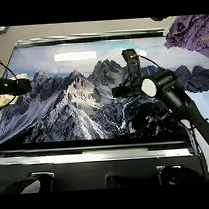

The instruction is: Fold the clothes and pants, and hang the long-sleeved shirts on hangers.

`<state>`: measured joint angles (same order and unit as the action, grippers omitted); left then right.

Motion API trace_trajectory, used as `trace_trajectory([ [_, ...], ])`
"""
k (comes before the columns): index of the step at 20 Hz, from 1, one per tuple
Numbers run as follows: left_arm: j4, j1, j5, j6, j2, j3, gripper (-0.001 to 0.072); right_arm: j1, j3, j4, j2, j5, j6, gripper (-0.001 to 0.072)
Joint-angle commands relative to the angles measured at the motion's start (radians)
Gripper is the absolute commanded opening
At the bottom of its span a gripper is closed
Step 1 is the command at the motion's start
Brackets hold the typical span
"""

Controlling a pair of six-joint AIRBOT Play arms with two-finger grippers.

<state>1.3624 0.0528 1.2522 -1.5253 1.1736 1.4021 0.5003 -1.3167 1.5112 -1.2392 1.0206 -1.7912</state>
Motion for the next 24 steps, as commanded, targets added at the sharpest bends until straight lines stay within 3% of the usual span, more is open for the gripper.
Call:
trace_trajectory([
  [1, 0.0, 0.0, 0.0, 0.0, -0.001, 0.0, 0.0017, 0.001, -0.001, 0.0, 0.001, 0.0, 0.0, 0.0027],
  [16, 0.0, 0.0, -0.001, 0.0, -0.001, 0.0, 0.0017, 0.001, -0.001, 0.0, 0.001, 0.001, 0.0, 0.0027],
  [24, 0.0, 0.0, -0.006, 0.0, 0.0, 0.0, 0.0017, 0.001, -0.001, -0.003, 0.001, -0.074, -0.002, 0.0027],
])
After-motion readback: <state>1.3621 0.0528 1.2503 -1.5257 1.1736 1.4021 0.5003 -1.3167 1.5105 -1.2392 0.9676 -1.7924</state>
